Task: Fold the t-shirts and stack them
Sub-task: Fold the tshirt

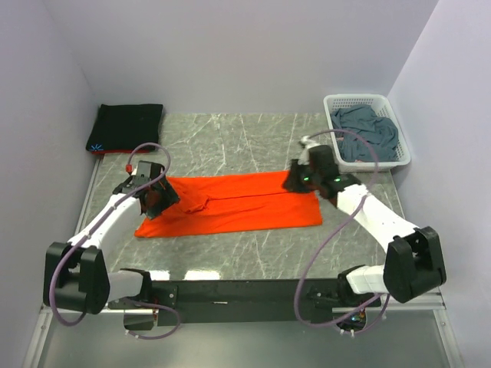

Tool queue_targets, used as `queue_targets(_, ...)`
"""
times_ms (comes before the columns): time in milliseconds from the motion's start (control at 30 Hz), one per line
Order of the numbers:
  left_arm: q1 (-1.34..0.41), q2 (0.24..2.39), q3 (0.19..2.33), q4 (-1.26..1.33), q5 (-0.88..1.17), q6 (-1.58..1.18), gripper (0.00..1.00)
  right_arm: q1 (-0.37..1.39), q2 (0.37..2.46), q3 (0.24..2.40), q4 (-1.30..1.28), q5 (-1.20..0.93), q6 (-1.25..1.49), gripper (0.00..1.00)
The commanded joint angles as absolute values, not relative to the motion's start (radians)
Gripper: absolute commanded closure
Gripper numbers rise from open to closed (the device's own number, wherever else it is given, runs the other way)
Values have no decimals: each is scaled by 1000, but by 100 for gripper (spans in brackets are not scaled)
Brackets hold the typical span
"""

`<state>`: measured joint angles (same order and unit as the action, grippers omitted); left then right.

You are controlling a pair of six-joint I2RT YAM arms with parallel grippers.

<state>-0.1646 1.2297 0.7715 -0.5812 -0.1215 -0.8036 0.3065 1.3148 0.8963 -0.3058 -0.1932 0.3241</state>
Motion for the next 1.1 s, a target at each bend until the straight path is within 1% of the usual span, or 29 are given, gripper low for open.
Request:
queue_targets(0,-144,1258,830,-520,-100,-821,30,473,1344,939,-206,-247,333,65)
queue_targets(100,-132,1307,857,-494,-98,-818,31,570,1417,986,-141,-244,322,65)
queue_targets(133,-126,1333,865,-489,-97,-818,30,636,1440,1002,-132,-218,307,65)
queue_targets(367,-57,1449,922,-437,-77,-808,30,860,1687,1253,-158,-98,39,62)
queue_targets(400,-51,1465,930,-436,-68,-807,31,877,1741,1282,-169,-89,20,61)
queue_targets(567,-44,1539,985,-426,-37,-796,34,946,1862,1423,-192,-69,-49,60)
queue_targets(767,-43,1583,1025,-422,-40,-788,44,992,1994,1535,-238,-83,-115,60)
queue_targets(867,-41,1611,1040,-425,-35,-784,49,1003,2020,1571,-252,-94,-138,60)
queue_targets(900,-41,1620,1042,-422,-34,-785,53,1008,2038,1578,-261,-97,-140,60)
queue_targets(1000,-41,1631,1039,-411,-23,-788,62,1015,2062,1603,-262,-112,-149,60)
queue_targets(1033,-41,1634,1037,-410,-21,-790,63,1017,2069,1614,-262,-117,-150,59)
queue_targets(1067,-41,1637,1038,-410,-20,-788,67,1020,2083,1621,-265,-127,-158,59)
